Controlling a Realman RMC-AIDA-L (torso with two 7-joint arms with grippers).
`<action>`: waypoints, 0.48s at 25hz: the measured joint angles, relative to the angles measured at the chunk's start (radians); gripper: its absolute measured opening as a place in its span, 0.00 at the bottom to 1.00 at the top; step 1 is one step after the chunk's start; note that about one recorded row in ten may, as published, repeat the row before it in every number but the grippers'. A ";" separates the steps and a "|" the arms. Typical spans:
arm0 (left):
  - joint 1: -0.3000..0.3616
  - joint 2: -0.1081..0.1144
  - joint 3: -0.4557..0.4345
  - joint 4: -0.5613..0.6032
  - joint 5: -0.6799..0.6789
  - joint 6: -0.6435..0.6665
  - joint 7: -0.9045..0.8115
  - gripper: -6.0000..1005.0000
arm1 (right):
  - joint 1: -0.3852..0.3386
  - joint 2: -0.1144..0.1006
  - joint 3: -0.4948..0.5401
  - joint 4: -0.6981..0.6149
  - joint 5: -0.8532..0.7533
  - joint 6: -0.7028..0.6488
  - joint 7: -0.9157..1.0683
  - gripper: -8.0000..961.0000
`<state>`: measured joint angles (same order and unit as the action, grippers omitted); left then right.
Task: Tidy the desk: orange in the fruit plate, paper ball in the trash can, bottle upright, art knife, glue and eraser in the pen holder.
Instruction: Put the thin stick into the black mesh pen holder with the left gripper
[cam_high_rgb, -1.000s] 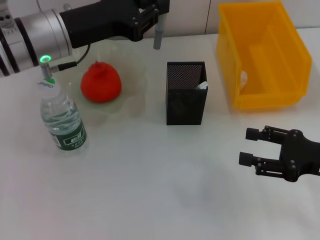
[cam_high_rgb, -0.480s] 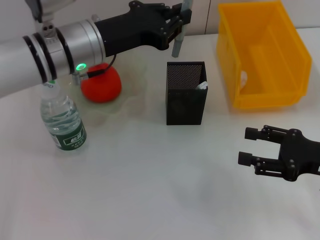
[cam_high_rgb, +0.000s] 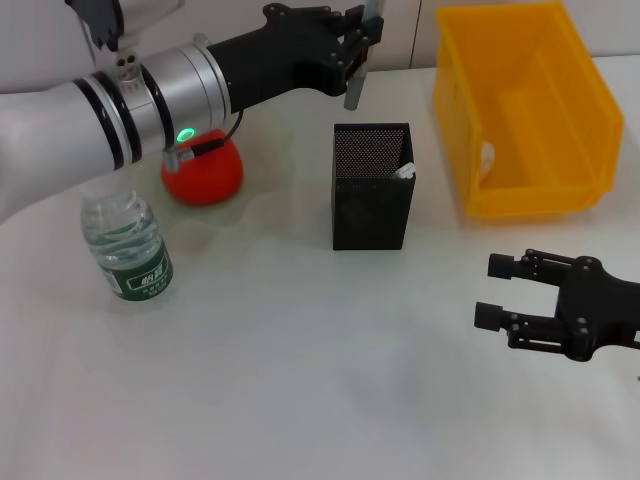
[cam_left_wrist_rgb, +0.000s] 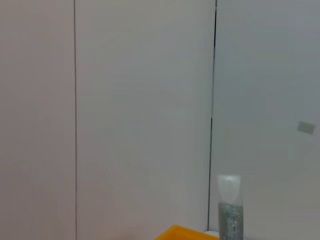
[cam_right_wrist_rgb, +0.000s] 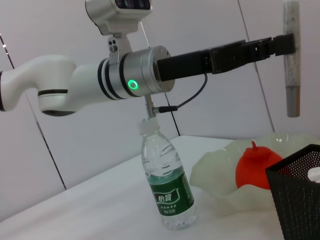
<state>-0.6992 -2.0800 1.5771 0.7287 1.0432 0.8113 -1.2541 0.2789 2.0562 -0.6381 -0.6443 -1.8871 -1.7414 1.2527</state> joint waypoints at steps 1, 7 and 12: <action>0.000 0.000 0.000 0.000 0.000 0.000 0.000 0.15 | 0.000 0.000 0.000 0.000 0.000 0.000 0.000 0.79; 0.015 0.000 0.097 -0.012 -0.148 -0.055 0.073 0.15 | 0.002 0.002 0.000 0.000 -0.002 0.000 0.001 0.79; 0.019 0.000 0.141 -0.024 -0.205 -0.072 0.088 0.15 | 0.002 0.003 0.000 0.000 -0.002 0.003 0.001 0.79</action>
<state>-0.6802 -2.0800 1.7177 0.7046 0.8382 0.7396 -1.1662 0.2808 2.0589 -0.6381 -0.6443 -1.8892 -1.7384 1.2533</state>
